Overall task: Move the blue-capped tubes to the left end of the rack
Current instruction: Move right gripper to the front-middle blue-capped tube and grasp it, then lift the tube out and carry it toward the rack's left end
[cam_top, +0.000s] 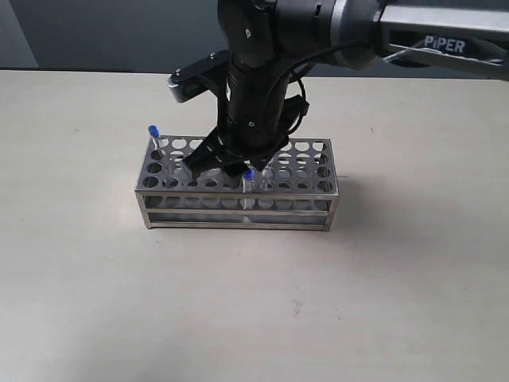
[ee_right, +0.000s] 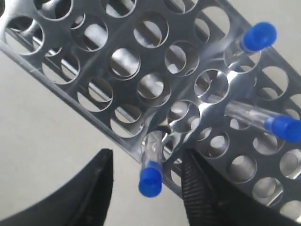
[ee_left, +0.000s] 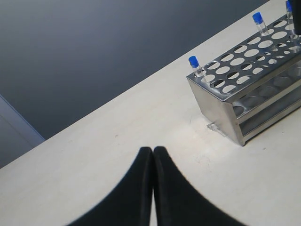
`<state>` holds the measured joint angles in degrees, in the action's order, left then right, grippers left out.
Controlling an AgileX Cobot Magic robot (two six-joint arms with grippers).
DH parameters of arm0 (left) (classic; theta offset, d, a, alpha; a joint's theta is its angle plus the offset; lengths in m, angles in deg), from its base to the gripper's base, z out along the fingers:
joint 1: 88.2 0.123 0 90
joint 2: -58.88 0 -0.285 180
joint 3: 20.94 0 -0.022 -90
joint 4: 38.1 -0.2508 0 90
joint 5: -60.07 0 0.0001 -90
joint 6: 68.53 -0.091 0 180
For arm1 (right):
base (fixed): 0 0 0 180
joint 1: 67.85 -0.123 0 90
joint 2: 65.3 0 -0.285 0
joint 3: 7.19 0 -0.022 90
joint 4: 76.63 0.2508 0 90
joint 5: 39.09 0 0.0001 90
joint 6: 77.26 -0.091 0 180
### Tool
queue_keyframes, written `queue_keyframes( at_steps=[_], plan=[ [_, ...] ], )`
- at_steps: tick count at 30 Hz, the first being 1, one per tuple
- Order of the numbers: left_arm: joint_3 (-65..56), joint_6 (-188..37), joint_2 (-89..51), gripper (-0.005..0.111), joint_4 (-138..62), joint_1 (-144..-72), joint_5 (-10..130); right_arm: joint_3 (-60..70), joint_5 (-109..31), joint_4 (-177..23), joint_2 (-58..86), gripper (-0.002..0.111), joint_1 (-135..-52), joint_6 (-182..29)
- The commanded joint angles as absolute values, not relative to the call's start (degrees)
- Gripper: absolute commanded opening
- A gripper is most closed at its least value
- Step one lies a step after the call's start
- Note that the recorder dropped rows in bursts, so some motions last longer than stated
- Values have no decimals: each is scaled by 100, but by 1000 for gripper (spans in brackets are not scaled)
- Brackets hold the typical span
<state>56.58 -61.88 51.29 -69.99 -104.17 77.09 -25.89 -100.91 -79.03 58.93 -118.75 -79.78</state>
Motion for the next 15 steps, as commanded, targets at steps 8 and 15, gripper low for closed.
queue_keyframes(
  at_steps=[8, 15],
  plan=[
    [5628, -6160, 5109, 1, -6987, -10438, 7675, -2569, -10149, -8065, 6157, 0, -11863, -8036],
    [5628, -6160, 5109, 1, -6987, -10438, 7675, -2569, -10047, -8120, 5557, 0, -11928, -8036]
  ],
)
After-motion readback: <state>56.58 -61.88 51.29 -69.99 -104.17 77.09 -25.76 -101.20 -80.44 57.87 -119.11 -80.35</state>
